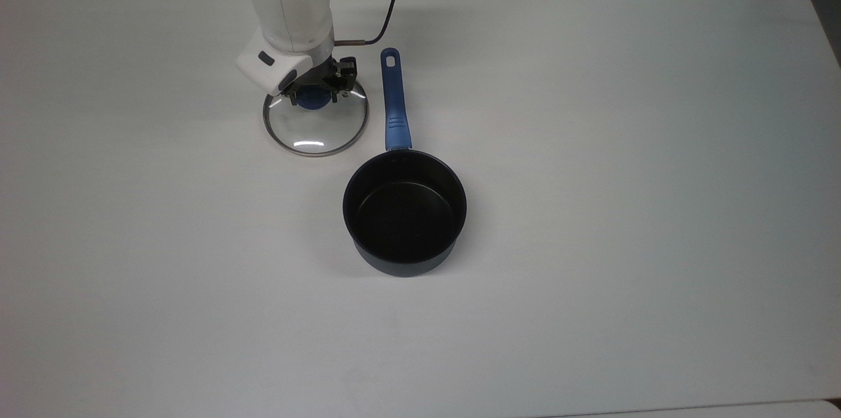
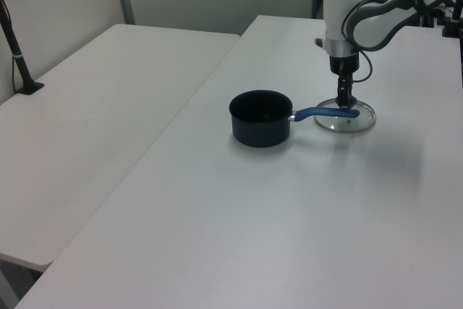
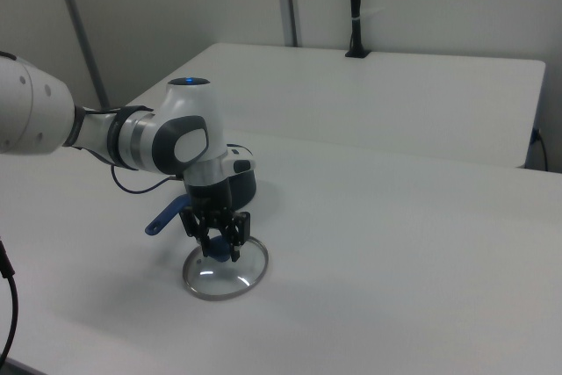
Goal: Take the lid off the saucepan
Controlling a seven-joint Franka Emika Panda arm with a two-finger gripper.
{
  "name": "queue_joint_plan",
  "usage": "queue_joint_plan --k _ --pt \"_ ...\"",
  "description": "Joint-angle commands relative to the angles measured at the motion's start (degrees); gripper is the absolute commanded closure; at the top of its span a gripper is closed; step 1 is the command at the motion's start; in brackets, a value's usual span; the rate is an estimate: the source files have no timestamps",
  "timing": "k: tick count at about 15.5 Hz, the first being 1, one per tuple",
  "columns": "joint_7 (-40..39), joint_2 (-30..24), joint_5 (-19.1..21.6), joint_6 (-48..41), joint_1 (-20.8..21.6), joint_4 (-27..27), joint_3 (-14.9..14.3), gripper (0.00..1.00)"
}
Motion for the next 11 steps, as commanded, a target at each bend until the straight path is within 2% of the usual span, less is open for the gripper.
queue_joint_plan --k 1,6,8,11 --pt "1.30 -0.73 -0.03 -2.83 -0.10 3.23 -0.43 0.00" --pt "1.91 -2.93 0.24 -19.71 0.60 17.90 -0.62 0.00" --pt "6.46 -4.33 0.15 -22.01 3.23 20.12 -0.35 0.00" --pt "14.55 -8.19 0.15 -22.98 7.36 20.30 -0.79 0.00"
